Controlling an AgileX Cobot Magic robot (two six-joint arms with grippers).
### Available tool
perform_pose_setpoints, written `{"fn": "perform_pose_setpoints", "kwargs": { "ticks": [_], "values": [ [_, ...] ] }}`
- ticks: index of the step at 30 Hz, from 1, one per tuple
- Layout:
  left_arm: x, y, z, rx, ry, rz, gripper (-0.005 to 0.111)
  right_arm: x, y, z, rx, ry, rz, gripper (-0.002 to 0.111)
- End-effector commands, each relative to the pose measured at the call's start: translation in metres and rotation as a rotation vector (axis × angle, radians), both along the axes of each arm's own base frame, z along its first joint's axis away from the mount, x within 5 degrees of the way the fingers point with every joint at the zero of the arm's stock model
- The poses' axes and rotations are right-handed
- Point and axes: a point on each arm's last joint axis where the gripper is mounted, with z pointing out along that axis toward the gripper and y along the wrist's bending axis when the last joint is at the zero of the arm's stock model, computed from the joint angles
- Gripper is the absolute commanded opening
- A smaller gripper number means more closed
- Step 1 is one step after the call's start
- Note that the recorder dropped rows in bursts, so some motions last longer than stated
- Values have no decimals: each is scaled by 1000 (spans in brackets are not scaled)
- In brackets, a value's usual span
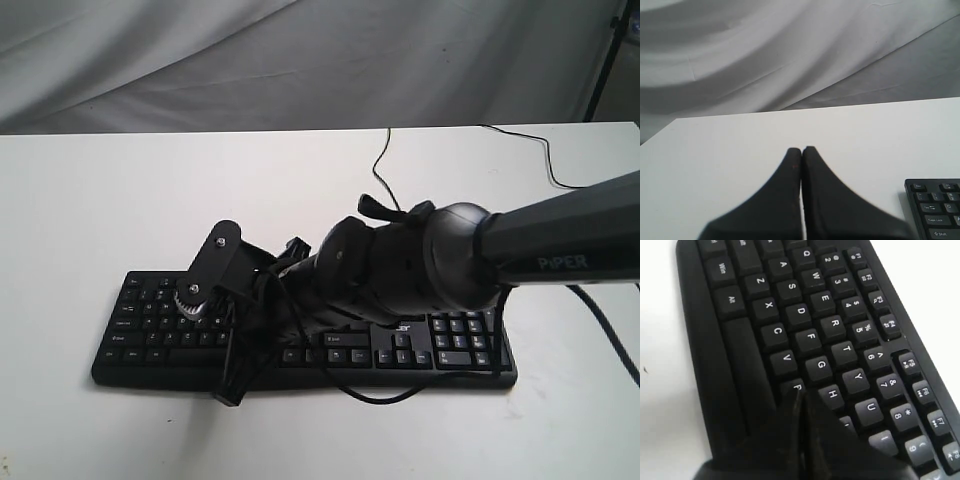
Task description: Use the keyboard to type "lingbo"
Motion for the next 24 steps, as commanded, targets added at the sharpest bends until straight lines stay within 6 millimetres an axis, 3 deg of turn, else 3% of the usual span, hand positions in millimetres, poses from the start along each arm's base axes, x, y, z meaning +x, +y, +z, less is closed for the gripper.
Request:
{"fn": "perform_pose_setpoints", "kwargs": {
  "ticks": [1, 20, 24],
  "values": [
    [1, 0, -1, -3, 2, -4, 1, 2, 1, -7, -13, 2, 3, 0],
    [1, 0, -1, -3, 2, -4, 1, 3, 1, -8, -25, -13, 12, 0],
    [1, 0, -1, -3, 2, -4, 1, 2, 1, -17, -38, 6, 17, 0]
  ]
}}
